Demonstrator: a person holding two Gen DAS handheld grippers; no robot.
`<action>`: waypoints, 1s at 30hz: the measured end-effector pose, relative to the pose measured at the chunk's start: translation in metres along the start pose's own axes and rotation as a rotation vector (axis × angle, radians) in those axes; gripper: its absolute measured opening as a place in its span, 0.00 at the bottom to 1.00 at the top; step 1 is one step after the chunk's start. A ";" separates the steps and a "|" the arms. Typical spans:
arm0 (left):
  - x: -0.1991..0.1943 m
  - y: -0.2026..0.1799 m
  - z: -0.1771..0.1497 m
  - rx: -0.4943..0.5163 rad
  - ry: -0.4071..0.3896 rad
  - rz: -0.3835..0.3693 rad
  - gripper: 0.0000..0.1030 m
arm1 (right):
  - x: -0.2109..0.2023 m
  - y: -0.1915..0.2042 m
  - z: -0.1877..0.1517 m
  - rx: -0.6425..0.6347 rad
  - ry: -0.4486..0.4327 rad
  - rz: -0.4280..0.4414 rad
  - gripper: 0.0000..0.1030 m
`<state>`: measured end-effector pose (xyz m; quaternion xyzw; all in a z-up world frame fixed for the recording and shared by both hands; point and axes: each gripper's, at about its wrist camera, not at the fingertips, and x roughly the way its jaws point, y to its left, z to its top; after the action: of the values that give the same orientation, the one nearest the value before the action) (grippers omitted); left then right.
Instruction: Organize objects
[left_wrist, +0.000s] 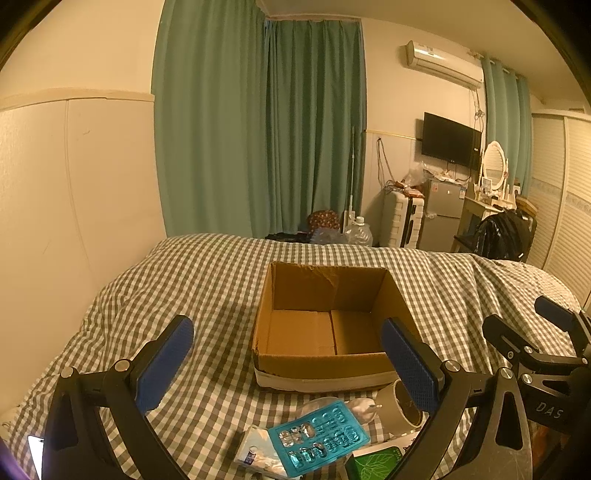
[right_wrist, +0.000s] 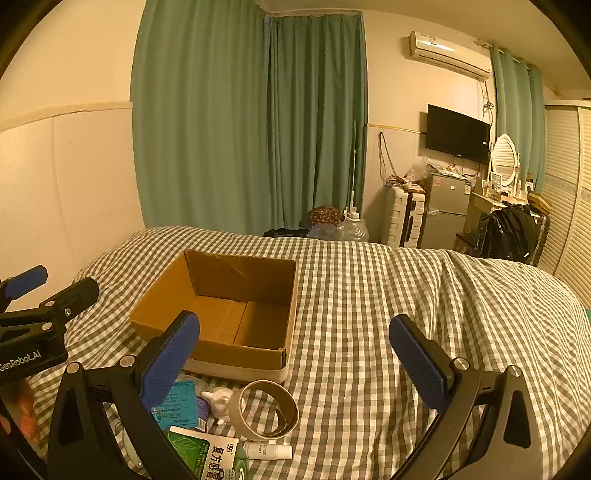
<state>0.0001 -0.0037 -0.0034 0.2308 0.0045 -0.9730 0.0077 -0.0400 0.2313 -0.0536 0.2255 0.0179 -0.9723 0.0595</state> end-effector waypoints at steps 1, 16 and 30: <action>0.000 -0.001 0.000 0.001 0.001 0.002 1.00 | 0.000 0.000 0.000 0.000 0.001 0.001 1.00; 0.001 0.000 0.000 0.003 0.004 0.009 1.00 | 0.004 0.003 -0.001 -0.009 0.010 0.001 1.00; 0.001 -0.001 -0.001 0.006 0.004 0.008 1.00 | -0.001 0.008 -0.003 -0.015 0.000 0.002 1.00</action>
<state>-0.0001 -0.0030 -0.0051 0.2330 0.0005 -0.9724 0.0107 -0.0375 0.2240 -0.0557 0.2250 0.0248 -0.9721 0.0622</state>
